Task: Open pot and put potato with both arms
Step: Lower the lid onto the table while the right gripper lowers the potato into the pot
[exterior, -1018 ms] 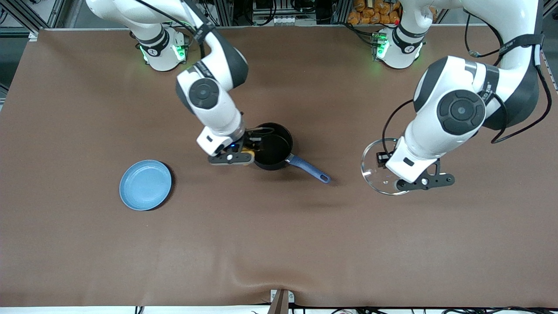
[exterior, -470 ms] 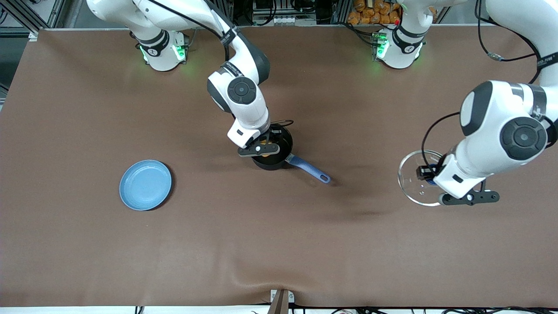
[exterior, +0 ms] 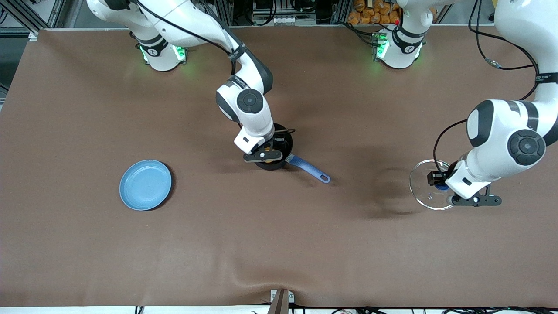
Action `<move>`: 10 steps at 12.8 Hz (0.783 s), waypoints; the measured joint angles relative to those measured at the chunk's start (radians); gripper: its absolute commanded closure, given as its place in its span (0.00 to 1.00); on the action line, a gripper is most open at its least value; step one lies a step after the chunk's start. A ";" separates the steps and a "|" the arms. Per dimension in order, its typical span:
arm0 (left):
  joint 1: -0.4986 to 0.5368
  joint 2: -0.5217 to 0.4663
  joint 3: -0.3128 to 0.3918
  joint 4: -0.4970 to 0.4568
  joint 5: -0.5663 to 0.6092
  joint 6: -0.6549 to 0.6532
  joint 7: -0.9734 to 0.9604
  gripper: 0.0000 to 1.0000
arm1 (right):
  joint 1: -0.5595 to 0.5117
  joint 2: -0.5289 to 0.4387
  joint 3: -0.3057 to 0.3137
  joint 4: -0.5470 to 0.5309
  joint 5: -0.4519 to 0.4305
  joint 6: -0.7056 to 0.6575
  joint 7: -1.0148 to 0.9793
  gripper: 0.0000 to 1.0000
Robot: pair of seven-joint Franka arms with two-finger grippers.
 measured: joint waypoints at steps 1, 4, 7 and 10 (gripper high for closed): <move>0.003 0.000 0.000 -0.027 0.000 0.038 0.001 1.00 | 0.005 0.009 0.000 0.000 -0.001 0.007 0.004 0.95; 0.007 -0.001 -0.002 -0.087 0.000 0.122 0.001 1.00 | 0.023 0.026 -0.006 0.000 -0.022 0.027 0.038 0.66; 0.008 -0.002 -0.003 -0.156 0.000 0.211 0.001 1.00 | 0.025 0.029 -0.014 0.004 -0.023 0.029 0.047 0.07; 0.008 -0.007 -0.004 -0.252 0.000 0.313 0.001 1.00 | 0.025 0.029 -0.020 0.010 -0.023 0.029 0.051 0.00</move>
